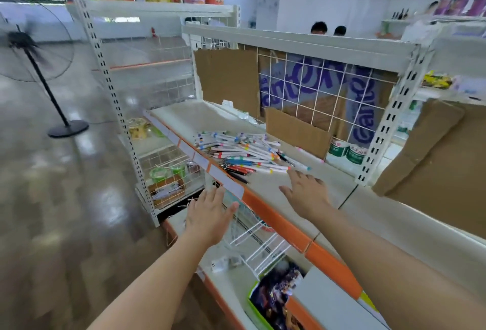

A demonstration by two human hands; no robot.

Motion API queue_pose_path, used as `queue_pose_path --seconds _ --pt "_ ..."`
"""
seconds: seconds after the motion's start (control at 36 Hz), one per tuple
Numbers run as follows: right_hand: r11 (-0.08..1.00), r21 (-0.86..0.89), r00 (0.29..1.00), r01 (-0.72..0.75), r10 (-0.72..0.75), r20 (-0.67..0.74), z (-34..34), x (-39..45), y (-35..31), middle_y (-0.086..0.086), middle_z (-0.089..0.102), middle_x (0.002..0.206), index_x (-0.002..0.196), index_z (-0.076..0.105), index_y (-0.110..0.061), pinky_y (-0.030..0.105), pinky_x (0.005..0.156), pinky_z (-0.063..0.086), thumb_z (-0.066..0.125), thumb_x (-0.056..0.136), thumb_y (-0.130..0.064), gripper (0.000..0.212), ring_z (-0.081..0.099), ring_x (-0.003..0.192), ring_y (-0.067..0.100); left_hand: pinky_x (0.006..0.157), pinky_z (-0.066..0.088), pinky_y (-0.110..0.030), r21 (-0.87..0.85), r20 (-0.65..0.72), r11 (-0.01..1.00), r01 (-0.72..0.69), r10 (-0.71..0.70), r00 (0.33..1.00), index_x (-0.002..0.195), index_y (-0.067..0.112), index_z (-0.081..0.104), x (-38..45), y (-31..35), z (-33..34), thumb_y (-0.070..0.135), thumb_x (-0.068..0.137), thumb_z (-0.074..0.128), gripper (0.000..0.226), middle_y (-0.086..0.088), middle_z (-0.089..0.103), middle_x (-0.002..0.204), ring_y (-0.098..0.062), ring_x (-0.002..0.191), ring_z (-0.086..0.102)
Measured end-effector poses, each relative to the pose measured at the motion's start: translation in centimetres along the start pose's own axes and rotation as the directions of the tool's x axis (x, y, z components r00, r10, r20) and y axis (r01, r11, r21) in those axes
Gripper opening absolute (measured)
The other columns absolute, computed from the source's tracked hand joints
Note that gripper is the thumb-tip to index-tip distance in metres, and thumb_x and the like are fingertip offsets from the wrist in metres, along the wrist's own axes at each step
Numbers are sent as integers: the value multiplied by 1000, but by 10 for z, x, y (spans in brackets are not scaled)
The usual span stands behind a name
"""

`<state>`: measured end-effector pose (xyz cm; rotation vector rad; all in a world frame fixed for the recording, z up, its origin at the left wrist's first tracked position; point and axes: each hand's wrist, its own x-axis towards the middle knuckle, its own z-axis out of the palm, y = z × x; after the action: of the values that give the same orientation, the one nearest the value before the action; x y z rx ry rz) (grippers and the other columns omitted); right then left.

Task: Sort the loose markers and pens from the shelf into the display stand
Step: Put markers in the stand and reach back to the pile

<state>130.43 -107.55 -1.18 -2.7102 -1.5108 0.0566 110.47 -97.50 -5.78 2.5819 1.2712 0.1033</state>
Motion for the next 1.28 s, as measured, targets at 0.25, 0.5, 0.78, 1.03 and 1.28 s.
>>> queue_pose_path --seconds 0.25,0.5,0.78,1.03,1.28 --pt "995 -96 999 7 -2 49 13 84 7 5 49 138 141 36 -19 36 99 35 43 98 -17 44 43 125 24 119 8 -42 2 21 1000 16 -16 1000 152 22 13 71 -1 -4 57 97 17 66 -2 9 160 -19 147 6" --pt "998 -35 995 55 -51 84 35 136 14 10 47 137 149 22 -20 36 91 38 43 92 1 64 43 123 29 118 8 -41 -27 40 999 18 -17 999 152 23 15 128 1 0 58 97 19 65 0 10 160 -19 147 7" --pt "987 -156 996 21 -7 88 50 161 14 3 42 144 147 26 -24 34 105 29 48 96 -15 56 35 131 24 117 15 -44 27 75 998 -62 59 995 151 22 18 170 8 5 56 98 20 63 -2 16 159 -22 145 13" --pt "980 -194 996 37 -20 91 50 160 14 5 49 138 144 32 -23 37 106 26 43 99 -20 47 41 128 25 114 22 -42 29 51 986 -167 165 985 150 22 20 191 14 2 54 98 23 61 -3 20 157 -24 142 22" --pt "970 -205 985 131 -151 -86 19 156 15 3 55 123 133 41 -21 32 85 32 40 96 -14 38 51 115 24 117 13 -42 132 -51 904 -407 416 908 150 30 18 206 51 -4 36 100 37 54 5 21 156 -18 143 17"
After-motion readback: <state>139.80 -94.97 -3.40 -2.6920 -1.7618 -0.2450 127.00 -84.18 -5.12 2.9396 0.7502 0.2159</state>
